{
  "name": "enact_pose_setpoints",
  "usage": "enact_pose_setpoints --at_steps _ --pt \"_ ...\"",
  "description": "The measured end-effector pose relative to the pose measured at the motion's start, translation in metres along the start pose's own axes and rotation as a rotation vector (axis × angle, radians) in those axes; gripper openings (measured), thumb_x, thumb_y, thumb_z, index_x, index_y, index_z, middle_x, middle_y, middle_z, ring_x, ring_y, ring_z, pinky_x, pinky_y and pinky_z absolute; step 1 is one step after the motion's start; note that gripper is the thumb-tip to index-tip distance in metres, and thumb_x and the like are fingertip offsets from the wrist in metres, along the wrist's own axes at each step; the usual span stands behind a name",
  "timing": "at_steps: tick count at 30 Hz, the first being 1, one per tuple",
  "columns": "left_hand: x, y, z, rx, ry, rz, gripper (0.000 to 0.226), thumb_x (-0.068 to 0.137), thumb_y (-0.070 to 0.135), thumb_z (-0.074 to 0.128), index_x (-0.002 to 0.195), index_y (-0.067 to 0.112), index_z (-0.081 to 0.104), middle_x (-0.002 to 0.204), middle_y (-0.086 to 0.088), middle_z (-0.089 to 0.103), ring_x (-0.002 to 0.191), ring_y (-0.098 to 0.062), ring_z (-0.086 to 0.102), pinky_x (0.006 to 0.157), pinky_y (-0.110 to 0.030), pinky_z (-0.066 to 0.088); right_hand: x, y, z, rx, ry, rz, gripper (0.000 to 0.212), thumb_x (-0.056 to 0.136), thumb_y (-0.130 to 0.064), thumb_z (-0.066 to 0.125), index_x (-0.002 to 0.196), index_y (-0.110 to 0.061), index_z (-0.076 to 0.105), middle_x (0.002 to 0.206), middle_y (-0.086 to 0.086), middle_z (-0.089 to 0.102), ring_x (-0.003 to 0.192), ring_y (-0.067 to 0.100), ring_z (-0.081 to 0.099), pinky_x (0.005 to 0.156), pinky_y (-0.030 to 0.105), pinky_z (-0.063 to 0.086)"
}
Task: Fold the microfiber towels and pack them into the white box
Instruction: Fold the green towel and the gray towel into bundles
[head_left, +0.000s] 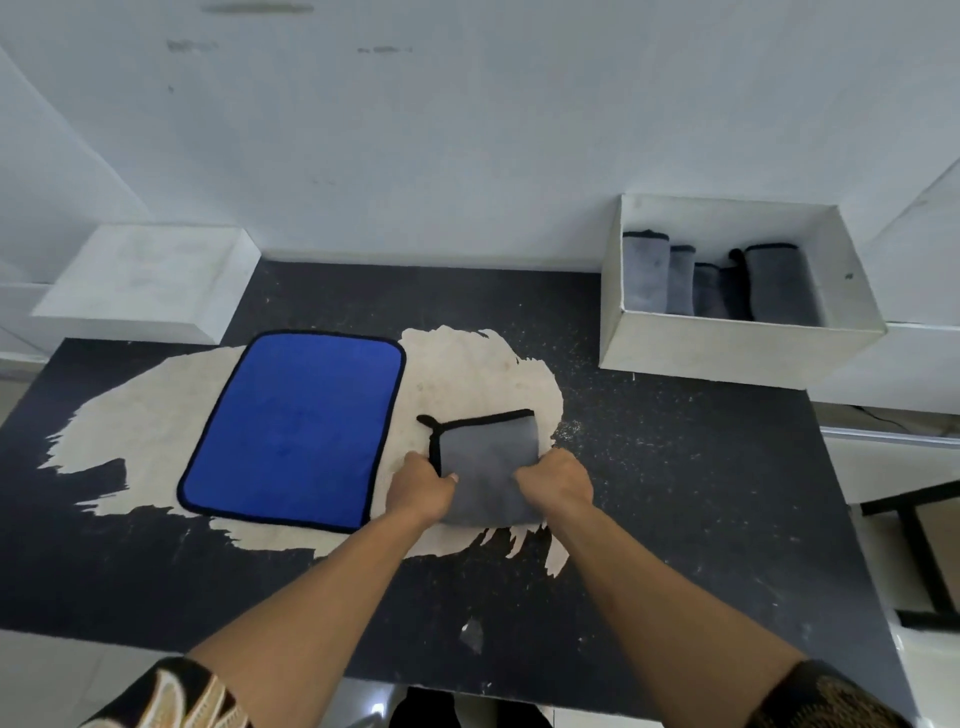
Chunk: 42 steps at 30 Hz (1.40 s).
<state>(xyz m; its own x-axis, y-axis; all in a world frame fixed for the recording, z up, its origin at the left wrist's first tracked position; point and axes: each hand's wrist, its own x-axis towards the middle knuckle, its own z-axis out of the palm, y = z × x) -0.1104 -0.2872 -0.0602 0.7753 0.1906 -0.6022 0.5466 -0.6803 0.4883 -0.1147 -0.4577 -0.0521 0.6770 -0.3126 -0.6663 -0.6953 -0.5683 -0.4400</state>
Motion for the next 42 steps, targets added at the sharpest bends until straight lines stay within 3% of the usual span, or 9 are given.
enact_pose_setpoints --at_steps 6,11,17,21,25,28,32,37,42 --pt "-0.024 0.021 0.034 0.114 0.009 0.038 0.046 0.090 0.032 0.063 0.126 0.012 0.041 0.116 -0.006 0.060 0.098 -0.022 0.061 0.080 -0.036 0.055 0.002 0.030 -0.027 -0.004 0.035 0.025 0.036 0.086 -0.026 0.061 0.117 -0.009 0.057 0.114 0.010 0.063 0.102 0.028 0.062 0.070 0.032 0.044" --pt "-0.032 0.041 0.042 0.383 0.264 0.188 0.054 0.086 0.033 0.071 0.127 0.017 0.041 0.125 -0.006 0.049 0.109 -0.025 0.054 0.085 -0.036 0.051 0.003 0.039 -0.032 -0.020 0.079 -0.041 0.031 0.087 -0.029 0.064 0.113 -0.014 0.060 0.110 0.006 0.065 0.099 0.025 0.062 0.070 0.031 0.044" --pt "-0.018 0.081 0.049 0.210 -0.034 0.244 0.026 0.096 0.031 0.057 0.111 0.012 0.065 0.106 -0.002 0.069 0.104 -0.023 0.064 0.083 -0.028 0.047 -0.001 0.046 -0.029 -0.033 0.093 -0.078 0.035 0.088 -0.027 0.067 0.118 -0.016 0.055 0.114 0.007 0.064 0.104 0.025 0.061 0.072 0.031 0.043" --pt "-0.007 0.098 0.056 0.154 -0.101 0.116 0.047 0.088 0.050 0.057 0.096 0.005 0.069 0.088 -0.010 0.073 0.088 -0.027 0.070 0.085 -0.038 0.056 -0.004 0.049 -0.029 -0.017 0.107 -0.154 0.031 0.089 -0.024 0.062 0.117 -0.015 0.053 0.112 0.008 0.065 0.103 0.028 0.061 0.073 0.031 0.042" --pt "-0.010 0.114 0.059 0.173 -0.120 0.036 0.045 0.082 0.059 0.064 0.077 0.014 0.059 0.078 -0.006 0.070 0.078 -0.022 0.070 0.085 -0.035 0.058 -0.008 0.051 -0.028 -0.016 0.087 -0.246 0.038 0.088 -0.017 0.057 0.125 -0.017 0.048 0.108 0.009 0.066 0.102 0.030 0.062 0.071 0.032 0.043" --pt "-0.011 0.123 0.062 0.227 -0.109 0.018 0.056 0.076 0.068 0.066 0.086 0.012 0.067 0.079 -0.005 0.071 0.075 -0.021 0.069 0.081 -0.034 0.059 -0.012 0.053 -0.027 -0.012 0.131 -0.336 0.048 0.089 -0.014 0.053 0.136 -0.019 0.048 0.113 0.009 0.066 0.105 0.030 0.062 0.076 0.033 0.045" --pt "-0.009 0.128 0.067 0.330 -0.081 0.029 0.062 0.071 0.071 0.067 0.094 0.014 0.066 0.088 -0.005 0.072 0.079 -0.022 0.069 0.079 -0.034 0.058 -0.015 0.057 -0.026 -0.081 0.194 -0.429 0.036 0.094 -0.019 0.048 0.130 -0.020 0.054 0.104 0.009 0.061 0.097 0.032 0.060 0.071 0.034 0.042" --pt "-0.012 0.130 0.068 0.438 -0.017 0.087 0.034 0.081 0.048 0.062 0.088 0.014 0.063 0.090 -0.005 0.071 0.084 -0.024 0.069 0.077 -0.033 0.059 -0.021 0.061 -0.023 -0.147 0.242 -0.482 0.025 0.098 -0.025 0.046 0.117 -0.020 0.061 0.092 0.002 0.046 0.077 0.027 0.052 0.065 0.033 0.035" --pt "-0.005 0.117 0.055 0.163 -0.046 0.051 0.028 0.098 0.031 0.046 0.087 0.009 0.058 0.082 -0.011 0.064 0.072 -0.025 0.066 0.064 -0.032 0.057 -0.036 0.059 -0.016 -0.161 0.345 -0.509 0.022 0.090 -0.025 0.058 0.110 -0.018 0.054 0.105 0.002 0.057 0.092 0.026 0.060 0.068 0.032 0.041"
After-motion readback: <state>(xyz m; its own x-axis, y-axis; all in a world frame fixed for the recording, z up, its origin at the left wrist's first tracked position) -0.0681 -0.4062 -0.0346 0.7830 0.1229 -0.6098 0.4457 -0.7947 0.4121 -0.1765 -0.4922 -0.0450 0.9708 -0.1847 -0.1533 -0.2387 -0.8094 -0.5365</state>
